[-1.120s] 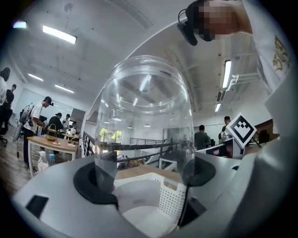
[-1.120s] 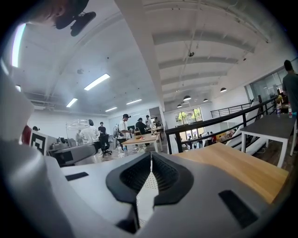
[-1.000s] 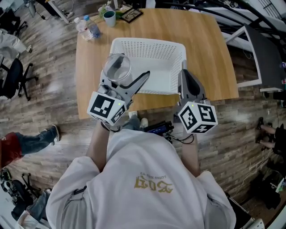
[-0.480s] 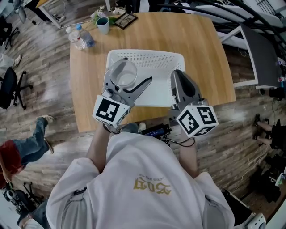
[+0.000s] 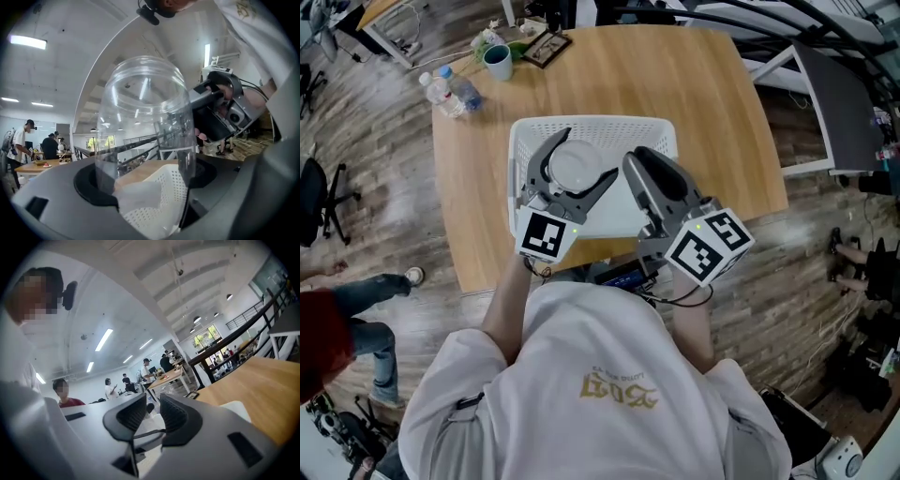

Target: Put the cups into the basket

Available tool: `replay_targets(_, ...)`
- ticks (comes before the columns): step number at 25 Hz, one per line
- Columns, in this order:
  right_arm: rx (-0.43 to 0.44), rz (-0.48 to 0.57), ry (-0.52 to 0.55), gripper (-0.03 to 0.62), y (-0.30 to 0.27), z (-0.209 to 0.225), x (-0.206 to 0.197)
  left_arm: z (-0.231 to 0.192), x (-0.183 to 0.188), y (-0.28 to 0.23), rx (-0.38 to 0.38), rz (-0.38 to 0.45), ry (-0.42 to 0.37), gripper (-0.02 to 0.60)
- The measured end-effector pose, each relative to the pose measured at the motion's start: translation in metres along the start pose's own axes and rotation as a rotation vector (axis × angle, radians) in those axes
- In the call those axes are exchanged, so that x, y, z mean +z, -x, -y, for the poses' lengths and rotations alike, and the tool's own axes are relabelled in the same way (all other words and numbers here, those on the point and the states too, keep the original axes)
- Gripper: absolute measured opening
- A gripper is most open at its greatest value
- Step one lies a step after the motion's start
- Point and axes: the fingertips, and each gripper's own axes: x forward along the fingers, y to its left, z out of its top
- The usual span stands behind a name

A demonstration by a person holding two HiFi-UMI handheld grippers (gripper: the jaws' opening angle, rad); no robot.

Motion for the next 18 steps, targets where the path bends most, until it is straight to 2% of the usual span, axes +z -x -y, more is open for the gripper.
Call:
replay_targets(4, 0.018, -0.048, 0.015, 0.080, -0.008, 0.001, -0.003, 0.001, -0.014, -0.010, 0.012, -0.013, -0.013, 0.397)
replay_targets(9, 0.039, -0.061, 0.007, 0.081, -0.011, 0.005, -0.005, 0.004, -0.026, -0.015, 0.026, -0.028, -0.038, 0.397)
replay_targets(13, 0.057, -0.090, 0.012, 0.084, -0.016, 0.004, -0.008, 0.001, -0.037, -0.018, 0.048, -0.070, -0.074, 0.396)
replay_targets(18, 0.055, -0.132, 0.002, 0.087, -0.026, 0.011, -0.017, -0.003, -0.045, -0.025, 0.049, -0.083, -0.061, 0.396)
